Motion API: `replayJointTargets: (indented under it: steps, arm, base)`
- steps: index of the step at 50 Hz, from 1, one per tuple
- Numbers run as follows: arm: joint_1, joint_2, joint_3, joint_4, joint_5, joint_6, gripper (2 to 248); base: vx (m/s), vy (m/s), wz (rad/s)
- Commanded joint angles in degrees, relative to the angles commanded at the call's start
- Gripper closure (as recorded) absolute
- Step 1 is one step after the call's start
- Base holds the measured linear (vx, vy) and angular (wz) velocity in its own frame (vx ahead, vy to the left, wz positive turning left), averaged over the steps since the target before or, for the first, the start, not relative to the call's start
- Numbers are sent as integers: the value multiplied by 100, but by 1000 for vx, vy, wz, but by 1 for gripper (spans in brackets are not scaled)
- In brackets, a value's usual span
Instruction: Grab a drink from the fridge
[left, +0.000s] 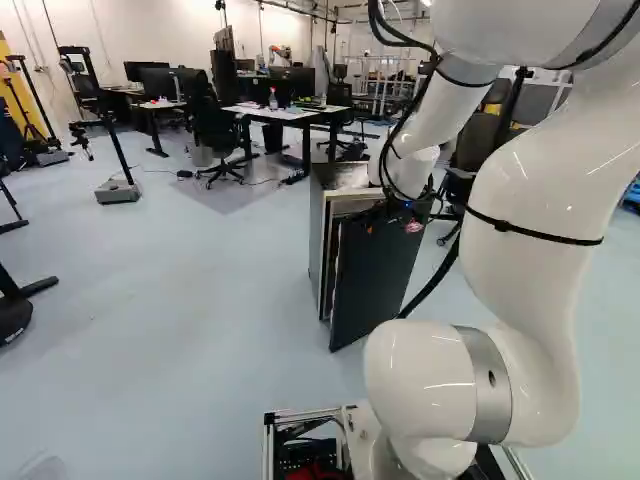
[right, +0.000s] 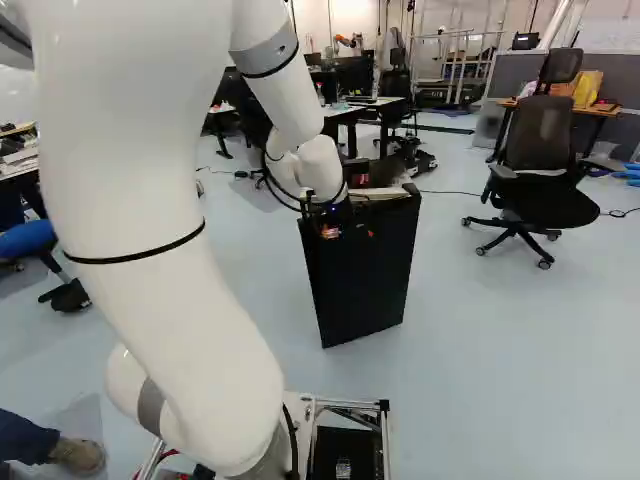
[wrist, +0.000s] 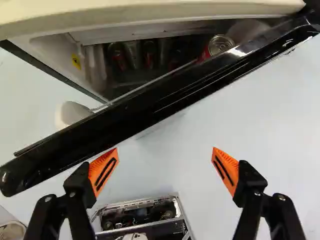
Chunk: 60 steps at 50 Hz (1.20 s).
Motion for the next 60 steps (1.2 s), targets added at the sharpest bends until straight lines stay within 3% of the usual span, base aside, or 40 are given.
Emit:
replayJointTargets:
  steps: [60]
  arm:
    - [456,-803,-984,0,0,0,3]
  base:
    - [0,0,0]
